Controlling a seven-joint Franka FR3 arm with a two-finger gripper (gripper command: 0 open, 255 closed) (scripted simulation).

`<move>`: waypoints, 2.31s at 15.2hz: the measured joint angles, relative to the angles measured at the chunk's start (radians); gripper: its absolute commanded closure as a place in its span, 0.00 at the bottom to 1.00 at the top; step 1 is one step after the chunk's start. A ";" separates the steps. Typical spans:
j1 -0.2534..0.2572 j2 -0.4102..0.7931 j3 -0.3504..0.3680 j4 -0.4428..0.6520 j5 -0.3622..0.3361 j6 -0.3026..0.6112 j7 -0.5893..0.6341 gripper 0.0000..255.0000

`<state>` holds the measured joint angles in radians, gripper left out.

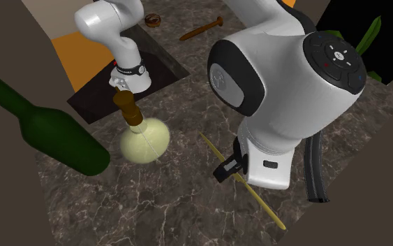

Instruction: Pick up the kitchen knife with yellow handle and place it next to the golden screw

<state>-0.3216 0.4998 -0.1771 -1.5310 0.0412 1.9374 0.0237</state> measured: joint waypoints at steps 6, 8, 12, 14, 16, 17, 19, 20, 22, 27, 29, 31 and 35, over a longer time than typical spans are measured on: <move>-0.001 0.017 0.001 -0.036 0.003 0.053 -0.002 0.00; -0.001 0.017 0.001 -0.038 0.003 0.055 -0.001 0.00; -0.001 0.018 0.001 -0.038 0.003 0.056 -0.001 1.00; -0.001 0.018 0.001 -0.038 0.003 0.056 -0.001 1.00; -0.001 0.018 0.001 -0.038 0.003 0.056 -0.001 1.00; -0.001 0.018 0.001 -0.038 0.003 0.056 -0.001 1.00; -0.001 0.018 0.001 -0.038 0.003 0.056 -0.001 1.00; -0.001 0.018 0.001 -0.038 0.003 0.056 -0.001 1.00; -0.001 0.018 0.001 -0.038 0.003 0.056 -0.001 0.00; 0.031 0.004 -0.013 0.031 -0.047 0.041 0.036 0.00; 0.032 0.010 -0.015 0.032 -0.052 0.054 0.039 0.00; 0.032 0.017 -0.015 0.020 -0.053 0.074 0.040 0.00; 0.031 0.034 -0.014 -0.007 -0.051 0.119 0.041 0.00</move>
<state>-0.2911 0.5342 -0.1908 -1.5381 -0.0100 2.0564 0.0642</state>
